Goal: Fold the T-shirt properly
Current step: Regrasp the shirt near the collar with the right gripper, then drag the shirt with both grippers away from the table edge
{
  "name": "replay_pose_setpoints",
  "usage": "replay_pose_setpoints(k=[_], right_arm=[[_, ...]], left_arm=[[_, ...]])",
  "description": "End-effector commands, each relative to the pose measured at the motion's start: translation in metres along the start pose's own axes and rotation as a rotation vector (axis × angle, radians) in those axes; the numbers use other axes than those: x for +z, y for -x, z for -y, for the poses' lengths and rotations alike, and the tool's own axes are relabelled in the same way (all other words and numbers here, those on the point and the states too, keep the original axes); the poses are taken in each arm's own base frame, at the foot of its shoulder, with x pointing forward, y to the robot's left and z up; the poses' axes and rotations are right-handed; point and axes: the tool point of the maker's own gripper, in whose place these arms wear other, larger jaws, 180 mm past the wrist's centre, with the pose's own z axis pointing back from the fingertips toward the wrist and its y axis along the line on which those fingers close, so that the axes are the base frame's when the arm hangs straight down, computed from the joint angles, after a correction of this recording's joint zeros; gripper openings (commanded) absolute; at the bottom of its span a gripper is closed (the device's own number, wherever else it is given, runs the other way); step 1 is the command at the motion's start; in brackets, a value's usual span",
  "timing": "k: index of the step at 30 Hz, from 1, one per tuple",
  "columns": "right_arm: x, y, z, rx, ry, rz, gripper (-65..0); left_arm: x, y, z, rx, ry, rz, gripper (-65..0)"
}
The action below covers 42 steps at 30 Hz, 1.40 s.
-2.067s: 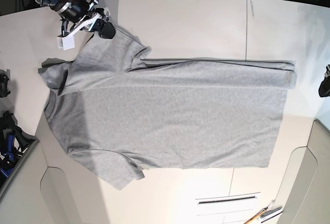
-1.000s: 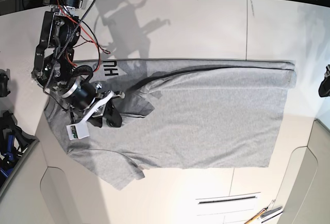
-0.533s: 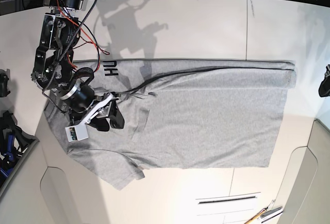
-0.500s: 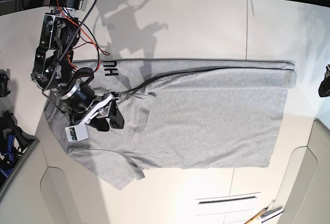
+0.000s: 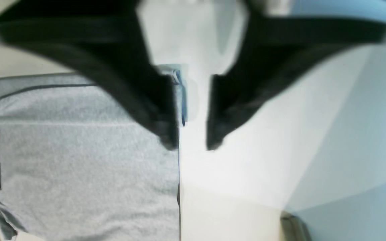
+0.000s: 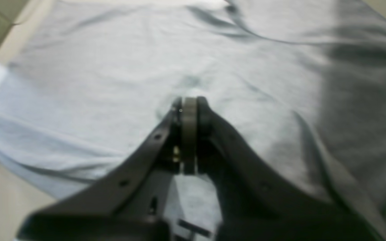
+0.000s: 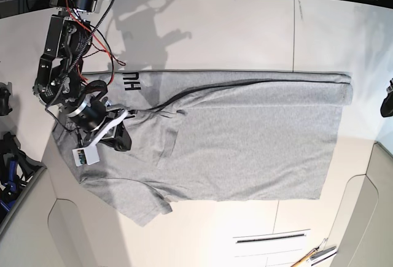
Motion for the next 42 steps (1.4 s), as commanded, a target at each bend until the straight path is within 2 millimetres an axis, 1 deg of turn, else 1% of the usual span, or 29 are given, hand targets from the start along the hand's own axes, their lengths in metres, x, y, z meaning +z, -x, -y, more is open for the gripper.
replay_pose_setpoints(k=[1,3,4,7,11,15,19,22,26,28,32,35,37,40,42], right_arm=[[0.004,-0.019,0.004,0.008,0.007,0.059,-65.0],[0.008,-0.02,0.015,-0.012,0.034,0.068,-65.0],[0.011,-0.02,0.02,-0.021,0.048,0.073,-65.0],[0.02,-0.017,0.039,-0.047,0.095,0.07,-65.0],[0.035,-0.011,0.064,-0.038,0.153,0.054,-65.0],[0.046,0.004,0.078,-0.019,0.183,0.01,-65.0],[0.053,0.022,0.079,-0.033,0.177,-0.023,-65.0],[0.056,0.032,0.077,-0.052,0.163,-0.037,-65.0],[0.062,0.043,0.079,-0.062,0.171,-0.06,-65.0],[0.063,0.044,0.081,-0.065,0.176,-0.06,-65.0],[0.064,0.044,0.085,-0.045,0.201,-0.063,-65.0],[0.066,0.046,0.094,-0.004,0.248,-0.077,-65.0],[0.066,0.046,0.094,-0.002,0.25,-0.079,-65.0],[0.066,0.049,0.095,-0.007,0.25,-0.085,-65.0],[0.065,0.056,0.098,-0.006,0.262,-0.11,-65.0]], left_arm=[[0.005,-0.02,0.002,-0.021,0.011,0.054,-57.1],[0.002,-0.015,0.004,-0.014,0.018,0.047,-62.7],[0.001,-0.013,0.006,-0.011,0.021,0.044,-64.5],[-0.004,-0.007,0.011,-0.002,0.036,0.038,-65.0],[-0.012,-0.001,0.018,-0.011,0.048,0.019,-65.0],[-0.022,-0.003,0.019,-0.077,0.025,0.01,-65.0],[-0.033,-0.011,0.029,-0.122,0.038,0.02,-65.0],[-0.046,-0.008,0.046,-0.147,0.08,-0.006,-65.0],[-0.058,0.012,0.062,-0.186,0.12,-0.078,-65.0],[-0.06,0.018,0.066,-0.195,0.131,-0.097,-65.0],[-0.065,0.028,0.071,-0.197,0.134,-0.113,-65.0],[-0.073,0.048,0.074,-0.221,0.11,-0.156,-65.0],[-0.077,0.061,0.079,-0.222,0.107,-0.176,-65.0],[-0.083,0.073,0.085,-0.232,0.098,-0.192,-65.0],[-0.085,0.08,0.08,-0.241,0.059,-0.211,-65.0]])
